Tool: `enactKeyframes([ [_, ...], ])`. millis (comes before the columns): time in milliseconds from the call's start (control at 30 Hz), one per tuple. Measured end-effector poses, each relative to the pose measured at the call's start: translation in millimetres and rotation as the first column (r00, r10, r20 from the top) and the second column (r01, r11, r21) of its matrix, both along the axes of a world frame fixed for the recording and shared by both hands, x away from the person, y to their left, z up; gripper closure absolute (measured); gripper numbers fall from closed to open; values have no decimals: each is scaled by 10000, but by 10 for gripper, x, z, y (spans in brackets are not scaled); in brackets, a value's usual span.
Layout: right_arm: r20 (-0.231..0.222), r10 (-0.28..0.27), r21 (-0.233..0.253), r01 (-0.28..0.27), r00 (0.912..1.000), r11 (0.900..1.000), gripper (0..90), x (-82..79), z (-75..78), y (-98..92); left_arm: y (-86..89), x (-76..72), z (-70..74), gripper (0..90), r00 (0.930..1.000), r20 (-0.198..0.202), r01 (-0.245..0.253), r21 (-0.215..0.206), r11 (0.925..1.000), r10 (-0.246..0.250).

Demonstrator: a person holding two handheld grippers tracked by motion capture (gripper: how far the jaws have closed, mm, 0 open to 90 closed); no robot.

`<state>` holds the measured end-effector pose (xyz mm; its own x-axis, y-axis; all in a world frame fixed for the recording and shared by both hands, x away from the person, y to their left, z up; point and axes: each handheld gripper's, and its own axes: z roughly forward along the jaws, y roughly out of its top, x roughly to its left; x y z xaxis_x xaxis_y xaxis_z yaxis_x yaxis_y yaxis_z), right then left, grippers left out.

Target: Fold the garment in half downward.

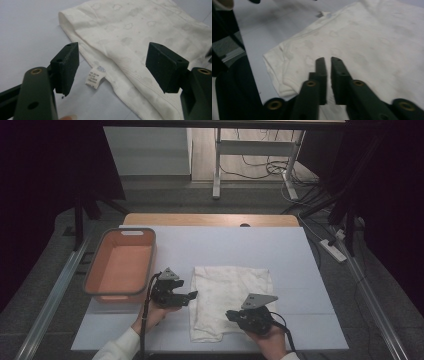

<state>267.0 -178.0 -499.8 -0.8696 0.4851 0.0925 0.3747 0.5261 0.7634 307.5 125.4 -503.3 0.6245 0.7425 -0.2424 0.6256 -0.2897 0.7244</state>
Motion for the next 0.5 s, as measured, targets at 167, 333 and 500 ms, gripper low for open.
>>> enactKeyframes([
  [167,-102,752,-404,-756,9971,9963,899,50,-63,311,-20,42,-2,275,10000,0,-75,-7,10000,75],
  [333,-27,1110,-956,-1108,9938,9892,899,106,-150,591,-46,53,-31,275,10000,-64,-17,118,9999,18],
  [500,-342,1344,-1337,-1378,9903,9814,900,107,-262,734,-62,39,-30,275,10000,1,-6,227,9997,6],
])
